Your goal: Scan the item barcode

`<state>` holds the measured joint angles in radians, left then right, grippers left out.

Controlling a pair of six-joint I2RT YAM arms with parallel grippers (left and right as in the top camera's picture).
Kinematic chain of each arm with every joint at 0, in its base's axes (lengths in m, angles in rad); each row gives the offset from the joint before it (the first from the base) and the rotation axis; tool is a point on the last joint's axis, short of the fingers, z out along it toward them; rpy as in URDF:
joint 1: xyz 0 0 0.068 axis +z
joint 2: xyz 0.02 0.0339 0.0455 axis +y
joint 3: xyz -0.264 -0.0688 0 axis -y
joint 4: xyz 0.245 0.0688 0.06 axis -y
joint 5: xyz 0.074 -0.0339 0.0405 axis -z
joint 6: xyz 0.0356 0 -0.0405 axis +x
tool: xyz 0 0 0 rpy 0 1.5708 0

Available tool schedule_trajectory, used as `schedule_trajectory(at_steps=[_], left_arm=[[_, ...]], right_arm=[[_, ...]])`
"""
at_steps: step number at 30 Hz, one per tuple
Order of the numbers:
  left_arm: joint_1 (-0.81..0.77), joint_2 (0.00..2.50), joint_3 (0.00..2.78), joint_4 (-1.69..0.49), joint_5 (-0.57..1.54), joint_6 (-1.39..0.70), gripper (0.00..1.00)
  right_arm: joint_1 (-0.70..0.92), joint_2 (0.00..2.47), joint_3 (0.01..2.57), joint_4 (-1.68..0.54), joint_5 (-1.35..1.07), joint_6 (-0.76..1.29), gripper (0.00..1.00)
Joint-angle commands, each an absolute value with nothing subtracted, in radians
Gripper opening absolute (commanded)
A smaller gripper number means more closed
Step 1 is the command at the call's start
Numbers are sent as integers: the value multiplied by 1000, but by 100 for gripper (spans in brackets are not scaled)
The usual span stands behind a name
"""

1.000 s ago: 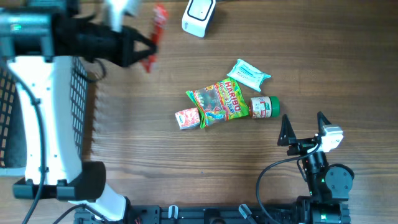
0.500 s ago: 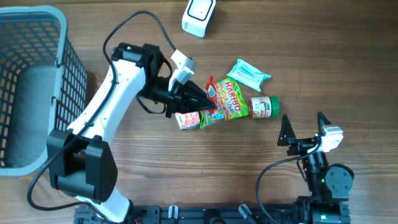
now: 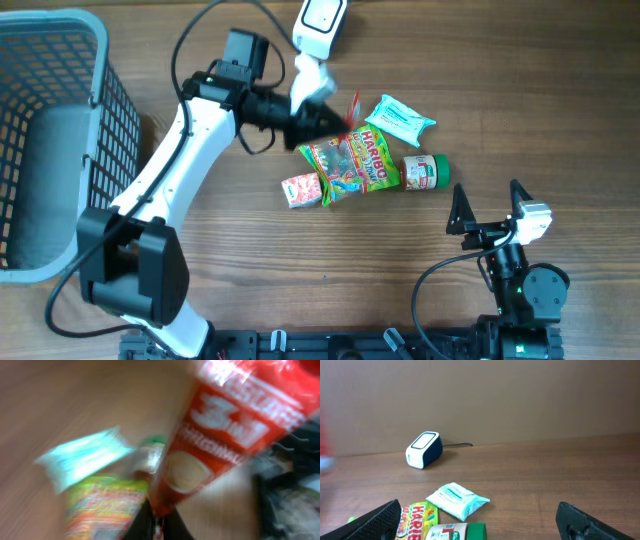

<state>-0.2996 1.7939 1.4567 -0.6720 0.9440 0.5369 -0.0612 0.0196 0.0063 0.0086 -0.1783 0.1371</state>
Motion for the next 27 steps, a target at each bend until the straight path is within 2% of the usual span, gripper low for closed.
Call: schedule_trajectory(at_steps=[1, 5, 8, 13, 17, 18, 19, 20, 21, 23, 27], left_arm=[[-346, 1786, 1464, -521, 292, -61, 4], [-340, 1790, 1464, -389, 52, -245, 4], [-340, 1824, 1464, -286, -53, -304, 4], [-340, 1967, 1479, -154, -77, -299, 4], [-339, 2045, 1504, -136, -77, -299, 4], [-335, 2045, 1504, -138, -77, -292, 9], [-329, 2045, 1504, -138, -77, -292, 34], [-322, 2049, 1504, -146, -70, -275, 65], [-319, 2057, 1504, -147, -37, -230, 77], [-319, 2088, 1504, -154, 44, -158, 91], [-318, 2178, 1504, -212, 56, -136, 96]], right_arm=[[-58, 14, 5, 14, -172, 132, 100], [-58, 14, 5, 14, -172, 132, 100], [-58, 14, 5, 14, -172, 132, 100], [-58, 14, 5, 14, -172, 132, 100], [-58, 14, 5, 14, -172, 132, 100], [-58, 14, 5, 14, -172, 131, 100], [-58, 14, 5, 14, -172, 132, 99], [-58, 14, 5, 14, -172, 132, 100], [-58, 14, 5, 14, -172, 132, 100], [-58, 14, 5, 14, -172, 132, 100], [-58, 14, 5, 14, -172, 132, 100]])
